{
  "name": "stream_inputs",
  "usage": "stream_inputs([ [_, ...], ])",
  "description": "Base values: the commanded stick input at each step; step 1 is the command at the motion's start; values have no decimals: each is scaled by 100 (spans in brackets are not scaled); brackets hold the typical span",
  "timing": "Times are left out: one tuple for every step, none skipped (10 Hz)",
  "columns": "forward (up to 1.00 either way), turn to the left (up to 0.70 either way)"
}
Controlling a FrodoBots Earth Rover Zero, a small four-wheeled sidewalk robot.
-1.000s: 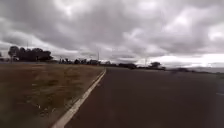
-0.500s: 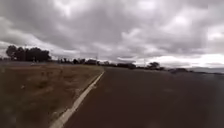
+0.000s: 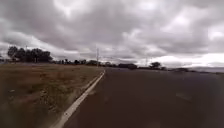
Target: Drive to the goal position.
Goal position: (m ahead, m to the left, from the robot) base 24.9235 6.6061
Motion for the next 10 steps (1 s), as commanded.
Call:
stream_inputs([
  [85,-8],
  [85,-10],
  [85,-28],
  [85,-14],
  [85,-1],
  [85,-16],
  [85,-27],
  [85,0],
  [85,0],
  [85,0],
])
